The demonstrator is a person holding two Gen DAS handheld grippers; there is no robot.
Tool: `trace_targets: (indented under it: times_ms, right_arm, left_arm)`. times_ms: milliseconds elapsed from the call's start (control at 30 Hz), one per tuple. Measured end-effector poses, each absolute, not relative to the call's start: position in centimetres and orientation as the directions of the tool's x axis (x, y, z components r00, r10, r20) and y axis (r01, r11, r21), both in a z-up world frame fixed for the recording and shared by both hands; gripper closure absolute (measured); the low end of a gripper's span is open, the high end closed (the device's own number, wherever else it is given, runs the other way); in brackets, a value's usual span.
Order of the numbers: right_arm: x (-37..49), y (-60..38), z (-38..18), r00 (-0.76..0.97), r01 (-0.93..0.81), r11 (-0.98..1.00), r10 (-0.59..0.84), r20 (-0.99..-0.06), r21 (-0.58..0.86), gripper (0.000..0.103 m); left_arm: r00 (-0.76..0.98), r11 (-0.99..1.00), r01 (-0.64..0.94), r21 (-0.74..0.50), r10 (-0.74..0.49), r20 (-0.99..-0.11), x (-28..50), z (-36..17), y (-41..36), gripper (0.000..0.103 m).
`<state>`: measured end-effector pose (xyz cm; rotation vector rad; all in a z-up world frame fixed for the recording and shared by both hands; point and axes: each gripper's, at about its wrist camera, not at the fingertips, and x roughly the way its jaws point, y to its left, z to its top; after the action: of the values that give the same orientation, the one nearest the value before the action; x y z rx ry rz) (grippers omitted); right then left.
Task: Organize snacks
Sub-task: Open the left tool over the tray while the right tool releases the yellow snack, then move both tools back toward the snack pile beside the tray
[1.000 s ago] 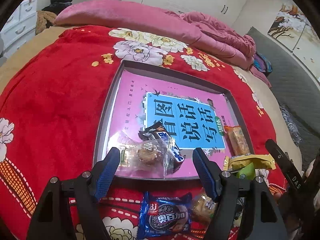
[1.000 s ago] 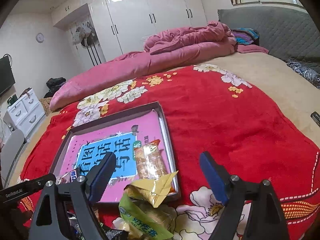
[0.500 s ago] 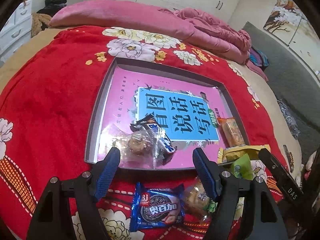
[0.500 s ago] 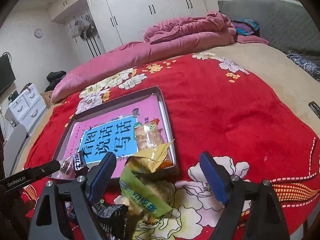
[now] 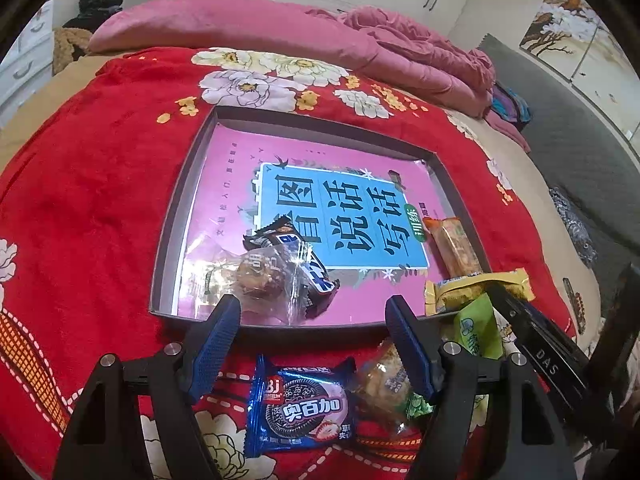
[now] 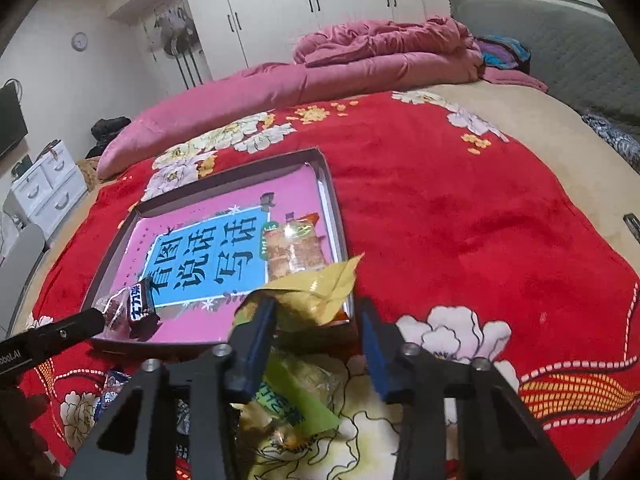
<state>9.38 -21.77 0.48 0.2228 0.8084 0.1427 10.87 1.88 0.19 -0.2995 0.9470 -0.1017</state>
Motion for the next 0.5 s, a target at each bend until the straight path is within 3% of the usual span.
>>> trace_targets:
  times_ms: [500]
  right_arm:
    - [11.4, -21.3, 0.2, 0.691, -0.054, 0.966, 0.217, -0.689, 0.251, 0.064]
  left_arm:
    - [0.604, 0.958, -0.056, -0.282, -0.192, -0.774, 10.7, 0.7, 2.2, 0.027]
